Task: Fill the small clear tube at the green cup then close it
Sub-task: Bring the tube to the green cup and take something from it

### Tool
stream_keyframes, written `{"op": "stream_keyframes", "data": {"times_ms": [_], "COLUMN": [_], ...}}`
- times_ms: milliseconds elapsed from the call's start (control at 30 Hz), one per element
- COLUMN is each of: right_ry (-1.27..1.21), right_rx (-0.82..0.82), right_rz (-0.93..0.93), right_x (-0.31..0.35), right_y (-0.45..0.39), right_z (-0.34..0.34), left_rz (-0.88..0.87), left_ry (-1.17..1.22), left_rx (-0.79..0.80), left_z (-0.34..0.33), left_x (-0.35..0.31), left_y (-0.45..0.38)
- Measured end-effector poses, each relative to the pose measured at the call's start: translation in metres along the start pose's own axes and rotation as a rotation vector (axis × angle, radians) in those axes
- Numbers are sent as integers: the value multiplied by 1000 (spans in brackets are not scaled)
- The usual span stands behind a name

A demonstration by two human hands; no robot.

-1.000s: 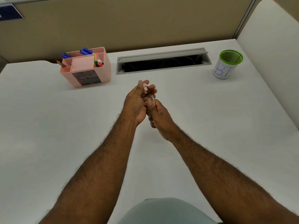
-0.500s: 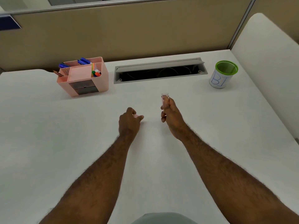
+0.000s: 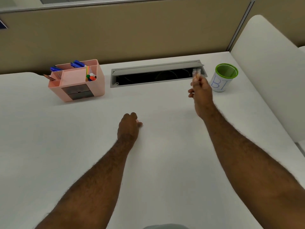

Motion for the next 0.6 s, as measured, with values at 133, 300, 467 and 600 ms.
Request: {"op": "stream_keyframes", "data": {"times_ms": [133, 300, 467, 600], "right_ry": [-31, 214, 312, 477], "right_rx": [-236, -392, -491, -503], "right_rz": [35, 95, 62, 20], "right_x": [7, 10, 7, 2], "right_y": [-29, -57, -81, -96], "right_z": [50, 94, 121, 133], "left_rz": [-109, -240, -314, -312], "left_ry": [5, 12, 9, 26], "left_rx": [-9, -99, -146, -150], "left_z": [-7, -10, -15, -15], "left_x": [2, 8, 9, 10], "left_y": [-2, 6, 8, 7]}}
Point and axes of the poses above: each hand's wrist, its own y-axis away from the middle knuckle, its own z-axis out of the back of the hand, x = y × z, the point moved 8 cm from there along -y, towards the middle knuckle, and after that the axes turned 9 degrees about y, right-handed, at the moved point
